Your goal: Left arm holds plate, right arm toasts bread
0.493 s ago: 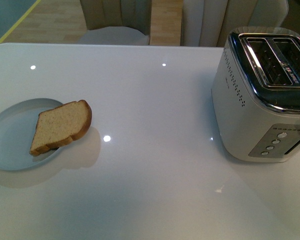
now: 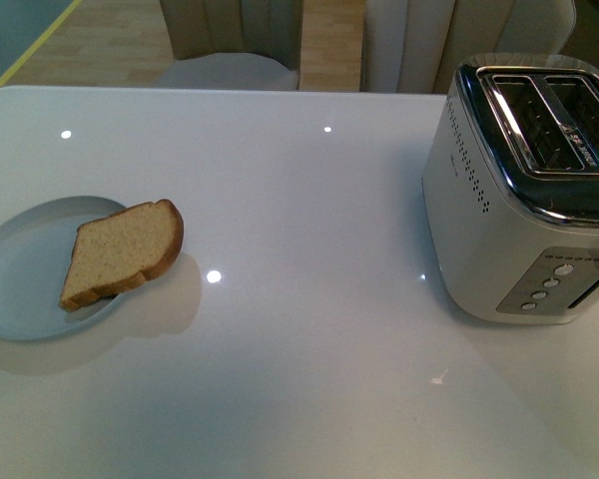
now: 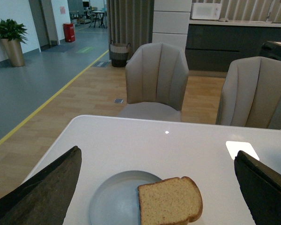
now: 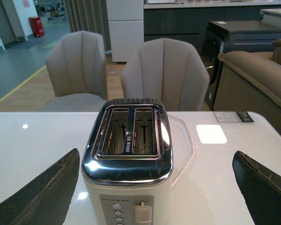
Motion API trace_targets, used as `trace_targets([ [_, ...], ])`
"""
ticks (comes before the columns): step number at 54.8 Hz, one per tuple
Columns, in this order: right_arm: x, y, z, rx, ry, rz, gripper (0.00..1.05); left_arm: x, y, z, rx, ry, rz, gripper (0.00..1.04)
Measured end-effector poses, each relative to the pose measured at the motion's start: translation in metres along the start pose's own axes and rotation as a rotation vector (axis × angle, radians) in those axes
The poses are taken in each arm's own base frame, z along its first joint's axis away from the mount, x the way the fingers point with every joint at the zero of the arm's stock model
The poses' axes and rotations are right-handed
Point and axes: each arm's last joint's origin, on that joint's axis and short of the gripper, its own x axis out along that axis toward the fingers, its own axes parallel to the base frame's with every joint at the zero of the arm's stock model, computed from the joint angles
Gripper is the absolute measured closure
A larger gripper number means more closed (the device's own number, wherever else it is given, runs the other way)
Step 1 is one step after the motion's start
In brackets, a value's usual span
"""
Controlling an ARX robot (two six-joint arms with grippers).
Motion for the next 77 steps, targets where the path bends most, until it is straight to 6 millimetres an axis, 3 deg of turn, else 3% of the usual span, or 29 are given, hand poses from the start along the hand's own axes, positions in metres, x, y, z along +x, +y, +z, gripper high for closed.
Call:
trace_targets([
  [5,0.000,0.000,0.000,0.000,0.000,0.002,0.09,0.002,0.002,0.000,-0.276,0.329,-0.147,0.07],
  [8,0.000,0.000,0.000,0.000,0.000,0.000,0.09,0.008,0.006,0.000,-0.405,0.413,-0.150,0.07],
  [12,0.000,0.000,0.000,0.000,0.000,0.000,0.09,0.017,0.013,0.005,-0.485,0.434,-0.149,0.07],
  [16,0.000,0.000,0.000,0.000,0.000,0.000,0.09,0.041,0.028,0.013,-0.528,0.431,-0.124,0.07],
  [20,0.000,0.000,0.000,0.000,0.000,0.000,0.09,0.067,0.040,0.008,-0.520,0.465,-0.105,0.07],
  [23,0.000,0.000,0.000,0.000,0.000,0.000,0.09,0.092,0.051,-0.002,-0.503,0.514,-0.082,0.07],
  [34,0.000,0.000,0.000,0.000,0.000,0.000,0.09,0.145,0.077,-0.035,-0.472,0.619,-0.015,0.07],
  [44,0.000,0.000,0.000,0.000,0.000,0.000,0.09,0.199,0.102,-0.085,-0.431,0.741,0.051,0.07],
  [56,0.000,0.000,0.000,0.000,0.000,0.000,0.09,0.230,0.116,-0.129,-0.431,0.810,0.086,0.07],
  [77,0.000,0.000,0.000,0.000,0.000,0.000,0.09,0.236,0.122,-0.187,-0.408,0.932,0.160,0.07],
])
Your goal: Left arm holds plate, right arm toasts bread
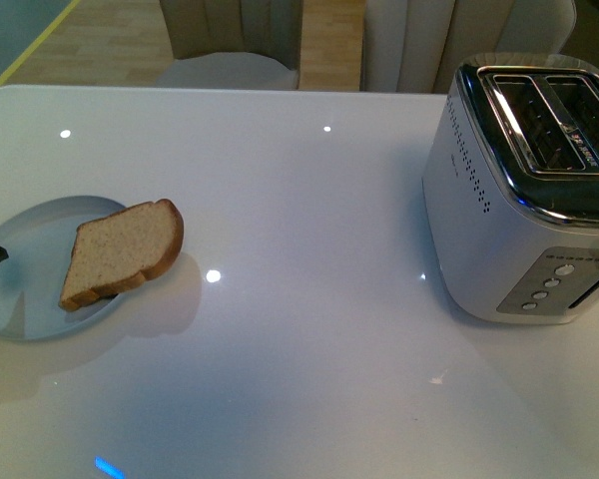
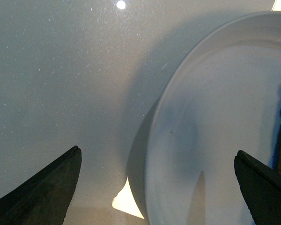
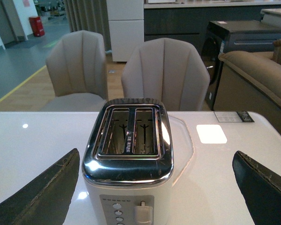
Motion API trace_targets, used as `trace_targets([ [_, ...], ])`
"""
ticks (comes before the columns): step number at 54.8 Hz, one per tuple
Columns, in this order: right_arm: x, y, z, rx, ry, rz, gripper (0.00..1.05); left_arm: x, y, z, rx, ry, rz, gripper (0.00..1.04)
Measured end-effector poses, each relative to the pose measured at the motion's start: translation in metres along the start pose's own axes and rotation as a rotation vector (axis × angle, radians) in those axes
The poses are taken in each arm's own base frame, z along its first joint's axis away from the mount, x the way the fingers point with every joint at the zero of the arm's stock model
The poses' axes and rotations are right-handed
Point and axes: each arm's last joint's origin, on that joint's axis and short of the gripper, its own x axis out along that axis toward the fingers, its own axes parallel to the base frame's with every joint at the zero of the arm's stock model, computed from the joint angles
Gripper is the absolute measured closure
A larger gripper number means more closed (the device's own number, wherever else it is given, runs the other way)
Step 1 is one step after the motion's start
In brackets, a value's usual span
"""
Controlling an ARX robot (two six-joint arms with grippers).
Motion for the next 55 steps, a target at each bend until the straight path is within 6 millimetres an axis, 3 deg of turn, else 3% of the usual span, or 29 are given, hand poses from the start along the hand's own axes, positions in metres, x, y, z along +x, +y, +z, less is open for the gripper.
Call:
trace_targets([
  [22,0.000,0.000,0.000,0.000,0.000,0.000,0.09,0.018,-0.021,-0.002,0.046,0.019,-0.011,0.08],
  [23,0.000,0.000,0.000,0.000,0.000,0.000,0.09,0.018,-0.021,-0.002,0.047,0.019,-0.011,0.10],
  [24,0.000,0.000,0.000,0.000,0.000,0.000,0.09,0.019,-0.021,-0.003,0.047,0.022,-0.008,0.18],
  [31,0.000,0.000,0.000,0.000,0.000,0.000,0.09,0.020,-0.022,-0.004,0.042,0.031,-0.008,0.40],
  [41,0.000,0.000,0.000,0.000,0.000,0.000,0.09,0.020,-0.023,-0.006,0.020,0.051,-0.014,0.81],
  [49,0.000,0.000,0.000,0.000,0.000,0.000,0.09,0.020,-0.024,-0.007,-0.016,0.059,-0.039,1.00],
  [55,0.000,0.000,0.000,0.000,0.000,0.000,0.09,0.019,-0.024,-0.007,-0.058,0.062,-0.053,1.02],
])
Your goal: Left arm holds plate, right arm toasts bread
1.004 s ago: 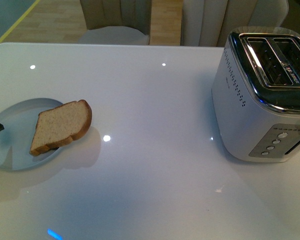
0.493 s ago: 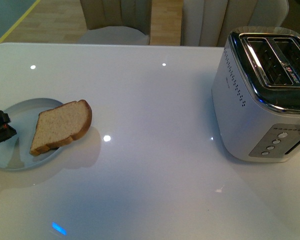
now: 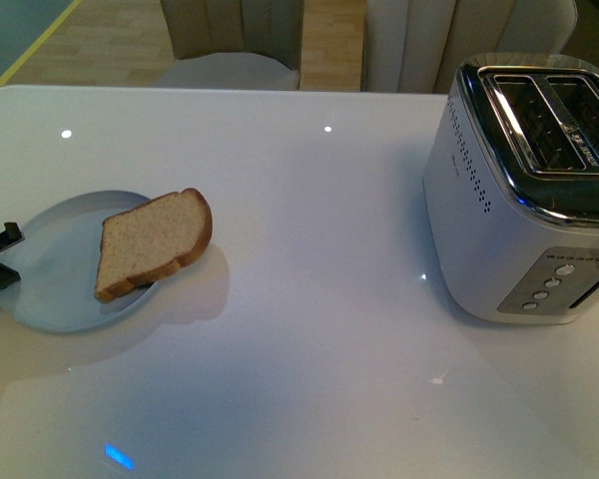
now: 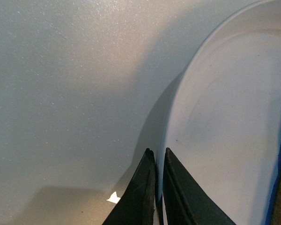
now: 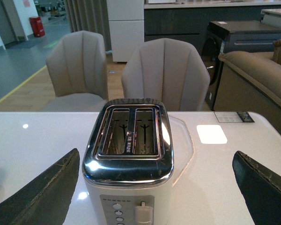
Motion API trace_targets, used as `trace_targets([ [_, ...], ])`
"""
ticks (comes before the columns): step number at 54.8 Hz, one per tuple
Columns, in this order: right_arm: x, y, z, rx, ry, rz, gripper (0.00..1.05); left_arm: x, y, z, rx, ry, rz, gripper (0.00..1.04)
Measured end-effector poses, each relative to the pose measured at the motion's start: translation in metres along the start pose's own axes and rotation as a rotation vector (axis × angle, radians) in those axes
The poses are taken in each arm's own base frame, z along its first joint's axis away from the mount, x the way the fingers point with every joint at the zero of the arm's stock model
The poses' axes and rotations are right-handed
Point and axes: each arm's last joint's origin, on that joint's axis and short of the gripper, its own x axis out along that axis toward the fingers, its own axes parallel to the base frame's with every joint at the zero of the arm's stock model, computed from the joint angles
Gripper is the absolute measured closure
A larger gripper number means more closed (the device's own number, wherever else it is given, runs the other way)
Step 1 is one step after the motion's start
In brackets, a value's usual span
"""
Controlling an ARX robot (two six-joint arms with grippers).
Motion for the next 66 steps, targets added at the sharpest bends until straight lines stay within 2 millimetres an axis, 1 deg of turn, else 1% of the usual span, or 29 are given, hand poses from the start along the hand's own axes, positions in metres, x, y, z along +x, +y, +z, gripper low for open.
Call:
trace_targets([
  [5,0.000,0.000,0.000,0.000,0.000,0.000,0.09,-0.003,0.001,-0.002,-0.071,0.007,-0.023,1.02],
  [12,0.000,0.000,0.000,0.000,0.000,0.000,0.09,-0.009,0.002,-0.004,-0.126,0.014,-0.039,1.02],
  [20,0.000,0.000,0.000,0.000,0.000,0.000,0.09,-0.025,0.002,0.001,-0.176,-0.011,-0.057,1.02],
  [25,0.000,0.000,0.000,0.000,0.000,0.000,0.09,-0.040,0.001,0.008,-0.197,-0.037,-0.072,1.02],
  [31,0.000,0.000,0.000,0.000,0.000,0.000,0.09,-0.072,-0.005,0.018,-0.230,-0.071,-0.118,1.02],
  [34,0.000,0.000,0.000,0.000,0.000,0.000,0.09,-0.083,-0.009,0.021,-0.231,-0.080,-0.132,1.02],
  [40,0.000,0.000,0.000,0.000,0.000,0.000,0.09,-0.117,-0.026,0.030,-0.218,-0.100,-0.173,1.02],
  [48,0.000,0.000,0.000,0.000,0.000,0.000,0.09,-0.147,-0.047,0.037,-0.197,-0.108,-0.211,1.02],
  [51,0.000,0.000,0.000,0.000,0.000,0.000,0.09,-0.162,-0.060,0.038,-0.181,-0.097,-0.224,1.02],
  [55,0.000,0.000,0.000,0.000,0.000,0.000,0.09,-0.173,-0.074,0.038,-0.164,-0.083,-0.240,1.02],
  [60,0.000,0.000,0.000,0.000,0.000,0.000,0.09,-0.189,-0.102,0.038,-0.114,-0.073,-0.273,1.02],
  [66,0.000,0.000,0.000,0.000,0.000,0.000,0.09,-0.200,-0.127,0.039,-0.063,-0.069,-0.303,1.02],
])
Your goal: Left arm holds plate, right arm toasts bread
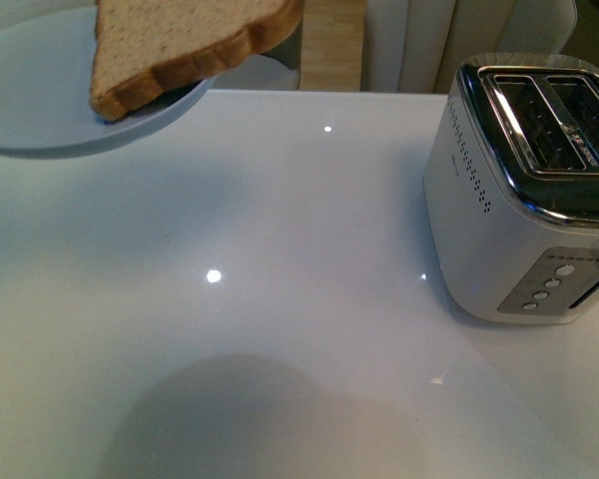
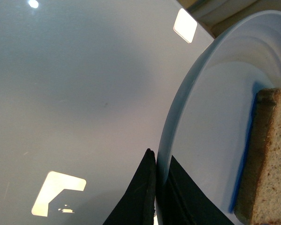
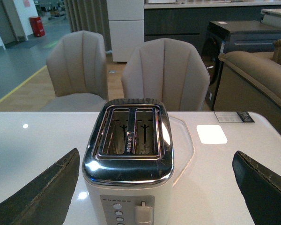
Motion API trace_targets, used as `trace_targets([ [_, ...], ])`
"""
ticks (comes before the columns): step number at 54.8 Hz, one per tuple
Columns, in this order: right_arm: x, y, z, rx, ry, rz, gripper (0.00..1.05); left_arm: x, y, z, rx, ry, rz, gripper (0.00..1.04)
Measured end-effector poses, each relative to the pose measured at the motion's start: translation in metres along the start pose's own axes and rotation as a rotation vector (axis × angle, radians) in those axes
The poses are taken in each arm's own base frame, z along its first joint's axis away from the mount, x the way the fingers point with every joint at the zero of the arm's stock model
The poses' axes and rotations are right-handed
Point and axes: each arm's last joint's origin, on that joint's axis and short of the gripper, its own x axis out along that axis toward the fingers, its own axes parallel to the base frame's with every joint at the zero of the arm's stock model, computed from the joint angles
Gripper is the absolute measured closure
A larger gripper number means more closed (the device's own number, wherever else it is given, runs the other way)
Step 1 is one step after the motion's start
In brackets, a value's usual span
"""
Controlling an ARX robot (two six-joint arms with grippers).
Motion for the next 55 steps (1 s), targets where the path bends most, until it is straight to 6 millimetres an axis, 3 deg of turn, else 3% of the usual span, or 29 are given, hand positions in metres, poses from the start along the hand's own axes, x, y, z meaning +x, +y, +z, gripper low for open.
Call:
trace_targets([
  [9,0.000,0.000,0.000,0.000,0.000,0.000,0.09,0.004,-0.044,-0.011,0.069,0.045,-0.045,1.02],
  [22,0.000,0.000,0.000,0.000,0.000,0.000,0.09,0.012,-0.090,-0.027,0.120,0.087,-0.115,1.02],
  [41,0.000,0.000,0.000,0.004,0.010,0.011,0.09,0.018,-0.107,-0.039,0.122,0.127,-0.132,1.02],
  [48,0.011,0.003,0.000,0.381,0.439,0.220,0.09,0.018,-0.107,-0.039,0.122,0.132,-0.132,1.02],
  [55,0.041,0.004,0.020,0.600,0.474,0.277,0.09,0.019,-0.106,-0.040,0.119,0.139,-0.128,1.02],
])
